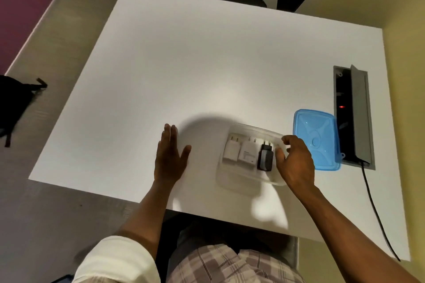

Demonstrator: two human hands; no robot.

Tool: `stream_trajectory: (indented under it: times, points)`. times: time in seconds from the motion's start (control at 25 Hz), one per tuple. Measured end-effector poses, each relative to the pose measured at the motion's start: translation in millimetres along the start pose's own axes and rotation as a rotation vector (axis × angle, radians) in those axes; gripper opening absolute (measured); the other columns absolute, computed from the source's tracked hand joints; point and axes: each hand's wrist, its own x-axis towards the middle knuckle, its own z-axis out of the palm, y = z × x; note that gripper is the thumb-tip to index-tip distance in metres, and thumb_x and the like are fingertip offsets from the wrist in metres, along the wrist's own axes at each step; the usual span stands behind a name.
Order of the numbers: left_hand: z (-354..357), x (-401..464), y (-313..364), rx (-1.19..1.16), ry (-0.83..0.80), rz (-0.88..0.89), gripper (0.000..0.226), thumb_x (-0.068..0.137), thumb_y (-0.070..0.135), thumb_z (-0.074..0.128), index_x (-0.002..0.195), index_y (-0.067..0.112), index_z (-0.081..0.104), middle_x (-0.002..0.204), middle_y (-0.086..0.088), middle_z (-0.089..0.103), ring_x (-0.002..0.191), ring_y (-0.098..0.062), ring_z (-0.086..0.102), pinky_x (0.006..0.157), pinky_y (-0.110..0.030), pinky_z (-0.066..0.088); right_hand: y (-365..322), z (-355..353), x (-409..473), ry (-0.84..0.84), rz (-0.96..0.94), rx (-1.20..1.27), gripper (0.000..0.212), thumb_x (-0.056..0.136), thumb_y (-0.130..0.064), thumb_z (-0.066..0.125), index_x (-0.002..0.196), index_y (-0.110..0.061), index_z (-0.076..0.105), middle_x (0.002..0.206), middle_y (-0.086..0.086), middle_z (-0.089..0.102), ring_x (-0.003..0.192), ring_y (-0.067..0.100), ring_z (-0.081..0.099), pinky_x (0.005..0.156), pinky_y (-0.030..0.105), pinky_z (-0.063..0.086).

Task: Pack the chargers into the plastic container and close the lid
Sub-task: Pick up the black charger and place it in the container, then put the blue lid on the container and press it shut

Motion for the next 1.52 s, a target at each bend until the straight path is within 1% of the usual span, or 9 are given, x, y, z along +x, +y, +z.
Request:
stream_trajectory:
  times: [0.2, 0.36, 0.48, 0.64, 0.84, 0.96, 1.04, 1.16, 1.52]
  points:
    - [-1, 25, 71, -0.169, 0.009, 0.067, 0.083, 0.097, 0.060, 0.035, 0.160, 0.020, 0.000, 0.170, 0.004, 0.000, 0.155, -0.006, 0.005, 0.112, -0.026, 0.034, 21, -20, 17, 0.066, 0.002, 0.036, 0.030, 0.089, -0.023, 0.065, 0.116, -0.014, 0.055, 0.113, 0.006, 0.063, 0.097, 0.026, 0.064, 0.080, 0.040, 0.055]
    - [-2, 51, 154, -0.231, 0.001, 0.164, 0.079, 0.099, 0.046, 0.048, 0.159, 0.029, 0.000, 0.164, 0.002, 0.029, 0.131, -0.018, 0.056, 0.098, -0.033, 0.050, 52, -38, 26, 0.104, 0.086, 0.111, 0.031, 0.089, -0.020, 0.065, 0.117, -0.010, 0.056, 0.114, 0.010, 0.063, 0.097, 0.028, 0.065, 0.080, 0.042, 0.056]
    - [7, 69, 214, -0.243, -0.064, 0.220, 0.066, 0.099, 0.038, 0.051, 0.157, 0.022, 0.025, 0.147, 0.002, 0.053, 0.107, -0.016, 0.067, 0.098, -0.038, 0.052, 84, -52, 29, 0.110, 0.192, 0.149, 0.031, 0.088, -0.019, 0.065, 0.116, -0.010, 0.056, 0.115, 0.010, 0.063, 0.097, 0.028, 0.064, 0.076, 0.036, 0.052]
    - [38, 84, 277, -0.161, -0.229, 0.292, 0.052, 0.099, 0.041, 0.051, 0.145, 0.016, 0.049, 0.137, -0.003, 0.061, 0.107, -0.018, 0.067, 0.101, -0.035, 0.049, 121, -60, 24, 0.119, 0.355, 0.221, 0.029, 0.087, -0.018, 0.065, 0.113, -0.009, 0.057, 0.109, 0.011, 0.062, 0.099, 0.027, 0.062, 0.071, 0.032, 0.050]
    - [92, 110, 325, 0.124, -0.510, 0.422, 0.059, 0.100, 0.039, 0.049, 0.150, 0.008, 0.041, 0.149, -0.014, 0.050, 0.134, -0.031, 0.051, 0.111, -0.037, 0.038, 159, -56, 18, 0.119, 0.615, 0.380, 0.032, 0.088, -0.016, 0.065, 0.117, -0.004, 0.057, 0.105, 0.015, 0.067, 0.093, 0.030, 0.064, 0.078, 0.032, 0.047]
    - [118, 121, 343, 0.331, -0.633, 0.479, 0.058, 0.097, 0.041, 0.051, 0.146, 0.011, 0.043, 0.146, -0.014, 0.051, 0.134, -0.031, 0.048, 0.108, -0.038, 0.040, 177, -57, 19, 0.087, 0.874, 0.542, 0.036, 0.089, -0.017, 0.062, 0.122, -0.008, 0.053, 0.106, 0.015, 0.066, 0.089, 0.031, 0.066, 0.078, 0.044, 0.058]
    - [134, 124, 353, 0.351, -0.675, 0.478, 0.057, 0.096, 0.042, 0.053, 0.142, 0.009, 0.045, 0.142, -0.015, 0.051, 0.130, -0.032, 0.050, 0.105, -0.040, 0.043, 187, -58, 20, 0.053, 1.013, 0.683, 0.034, 0.089, -0.017, 0.062, 0.121, -0.011, 0.052, 0.099, 0.013, 0.066, 0.078, 0.027, 0.067, 0.068, 0.040, 0.061]
    - [150, 128, 363, 0.298, -0.689, 0.450, 0.055, 0.095, 0.041, 0.056, 0.133, 0.003, 0.048, 0.139, -0.017, 0.051, 0.125, -0.034, 0.052, 0.101, -0.041, 0.044, 195, -55, 24, -0.018, 1.028, 0.777, 0.023, 0.090, -0.017, 0.059, 0.111, -0.010, 0.056, 0.092, 0.015, 0.067, 0.066, 0.022, 0.065, 0.058, 0.034, 0.058]
    - [153, 132, 373, 0.262, -0.640, 0.402, 0.057, 0.095, 0.041, 0.056, 0.136, 0.002, 0.045, 0.130, -0.025, 0.054, 0.117, -0.040, 0.056, 0.095, -0.040, 0.046, 195, -53, 40, -0.059, 0.927, 0.827, 0.021, 0.091, -0.018, 0.058, 0.110, -0.008, 0.058, 0.087, 0.011, 0.067, 0.067, 0.021, 0.063, 0.062, 0.033, 0.056]
